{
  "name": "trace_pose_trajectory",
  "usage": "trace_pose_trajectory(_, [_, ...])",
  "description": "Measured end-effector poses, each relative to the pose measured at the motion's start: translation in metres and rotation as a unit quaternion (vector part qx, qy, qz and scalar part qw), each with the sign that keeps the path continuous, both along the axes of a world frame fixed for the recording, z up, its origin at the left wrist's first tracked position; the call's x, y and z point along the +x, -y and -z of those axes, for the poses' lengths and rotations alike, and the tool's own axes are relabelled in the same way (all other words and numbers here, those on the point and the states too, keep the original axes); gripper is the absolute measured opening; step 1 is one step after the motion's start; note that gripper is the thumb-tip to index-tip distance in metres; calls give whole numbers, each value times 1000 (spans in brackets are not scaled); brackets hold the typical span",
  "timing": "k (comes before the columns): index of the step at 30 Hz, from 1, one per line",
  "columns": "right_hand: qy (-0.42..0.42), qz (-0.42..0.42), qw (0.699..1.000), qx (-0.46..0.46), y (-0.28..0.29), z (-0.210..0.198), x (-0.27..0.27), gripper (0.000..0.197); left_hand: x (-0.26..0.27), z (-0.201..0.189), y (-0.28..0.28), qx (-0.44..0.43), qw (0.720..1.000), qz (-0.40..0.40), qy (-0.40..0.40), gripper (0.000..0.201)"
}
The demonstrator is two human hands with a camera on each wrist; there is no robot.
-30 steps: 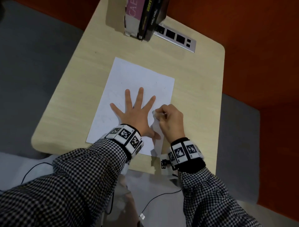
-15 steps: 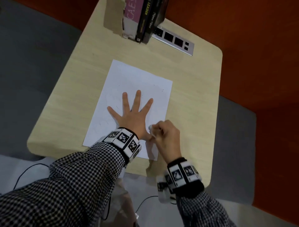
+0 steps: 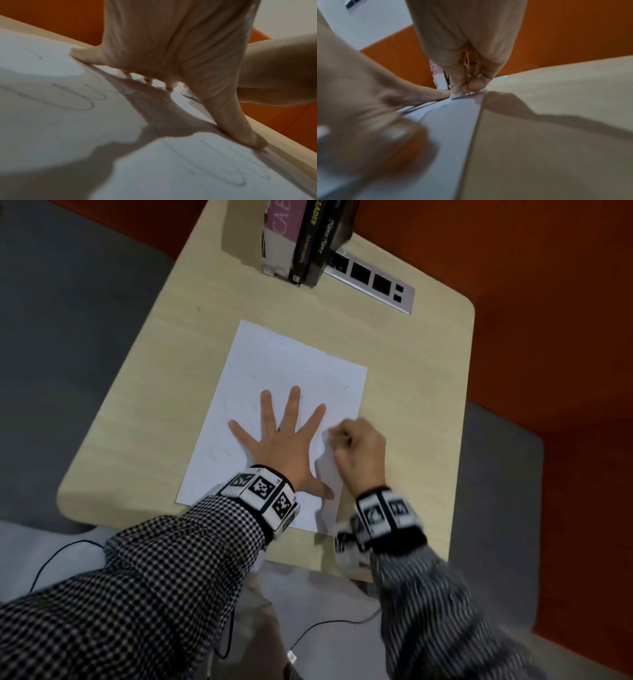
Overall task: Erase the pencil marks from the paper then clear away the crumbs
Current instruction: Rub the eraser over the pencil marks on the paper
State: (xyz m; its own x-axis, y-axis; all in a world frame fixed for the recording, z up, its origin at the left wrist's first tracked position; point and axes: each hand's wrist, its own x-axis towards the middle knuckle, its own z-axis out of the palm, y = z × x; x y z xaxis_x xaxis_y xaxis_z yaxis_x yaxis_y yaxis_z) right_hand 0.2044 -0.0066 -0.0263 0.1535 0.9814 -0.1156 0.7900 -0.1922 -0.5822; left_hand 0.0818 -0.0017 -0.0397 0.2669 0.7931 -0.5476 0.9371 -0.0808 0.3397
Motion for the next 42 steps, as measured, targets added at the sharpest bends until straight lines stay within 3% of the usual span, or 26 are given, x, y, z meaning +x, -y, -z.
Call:
trace_pose_trajectory(3, [-6, 32, 999, 17, -19, 5, 3, 9, -1, 1, -1, -2, 1000, 0, 2, 143])
trace_pose_trajectory(8, [-13, 28, 999, 18, 54, 2, -3, 15, 0, 1, -1, 0, 1000, -11, -1, 133])
trace_pose_trajectory(13, [-43, 68, 997, 6, -6, 8, 6, 5, 0, 2, 0, 5, 1000, 0, -1, 143])
trace_pose_trajectory(19, [-25, 48, 998, 17, 58, 2, -3, 16, 1, 0, 0, 1, 1000, -9, -1, 136])
trace_pose_trajectory(24, [-57, 69, 996, 12, 0, 4, 9, 5, 0, 1, 0, 0, 1000, -1, 2, 143])
trace_pose_trajectory(29, [-23, 53, 998, 17, 49, 3, 1, 14, 1, 1, -1, -2, 1000, -8, -1, 138])
trace_pose_trajectory(35, [-36, 69, 997, 15, 0, 10, 10, 6, 1, 2, -1, 1, 1000, -4, 2, 145])
trace_pose_trajectory(39, [-9, 35, 999, 23, 49, 4, 0, 15, 1, 0, 0, 1, 1000, 0, -2, 138])
trace_pose_trajectory(42, [-20, 22, 999, 14, 37, 1, 3, 7, 0, -1, 0, 1, 1000, 7, -2, 140])
